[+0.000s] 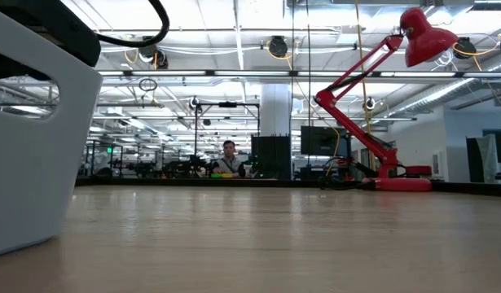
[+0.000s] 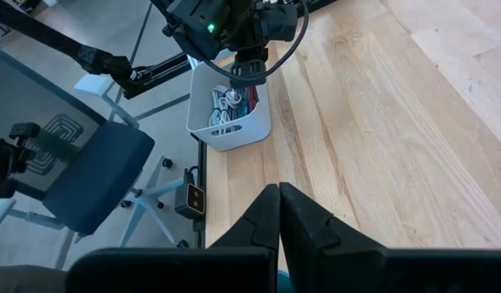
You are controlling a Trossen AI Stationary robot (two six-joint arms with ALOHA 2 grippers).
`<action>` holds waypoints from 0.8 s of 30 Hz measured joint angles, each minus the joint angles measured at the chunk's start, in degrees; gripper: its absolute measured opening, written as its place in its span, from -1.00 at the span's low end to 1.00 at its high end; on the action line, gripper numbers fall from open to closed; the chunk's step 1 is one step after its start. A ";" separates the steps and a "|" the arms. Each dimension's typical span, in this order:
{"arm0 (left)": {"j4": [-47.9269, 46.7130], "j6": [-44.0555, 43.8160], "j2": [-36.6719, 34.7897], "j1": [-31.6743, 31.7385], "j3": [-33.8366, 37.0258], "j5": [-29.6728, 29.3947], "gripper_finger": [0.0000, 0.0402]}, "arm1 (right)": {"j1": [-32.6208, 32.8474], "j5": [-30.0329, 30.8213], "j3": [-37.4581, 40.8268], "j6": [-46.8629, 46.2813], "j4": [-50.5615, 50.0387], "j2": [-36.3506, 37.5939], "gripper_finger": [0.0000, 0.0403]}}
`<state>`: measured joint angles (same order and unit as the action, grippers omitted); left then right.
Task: Pick & Place USB Port
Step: Adjust the gray bin
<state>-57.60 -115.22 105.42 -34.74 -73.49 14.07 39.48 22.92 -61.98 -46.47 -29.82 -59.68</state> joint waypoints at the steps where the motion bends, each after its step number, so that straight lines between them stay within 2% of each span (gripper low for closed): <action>1: 0.00 -0.02 -0.01 0.00 0.00 0.28 -1.00 | 0.00 0.00 0.00 0.01 0.00 0.00 -1.00; 17: -0.26 -3.87 -0.23 -0.04 -0.11 -0.14 -1.00 | 0.00 1.09 0.00 -0.36 0.00 0.02 -1.00; 24: -2.40 -5.27 -2.49 -0.56 -0.22 -0.77 -1.00 | 0.00 1.07 0.00 -0.65 0.00 0.02 -1.00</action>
<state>-60.01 -120.49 102.93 -35.30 -73.71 13.31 39.48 23.99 -61.98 -47.11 -29.82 -59.66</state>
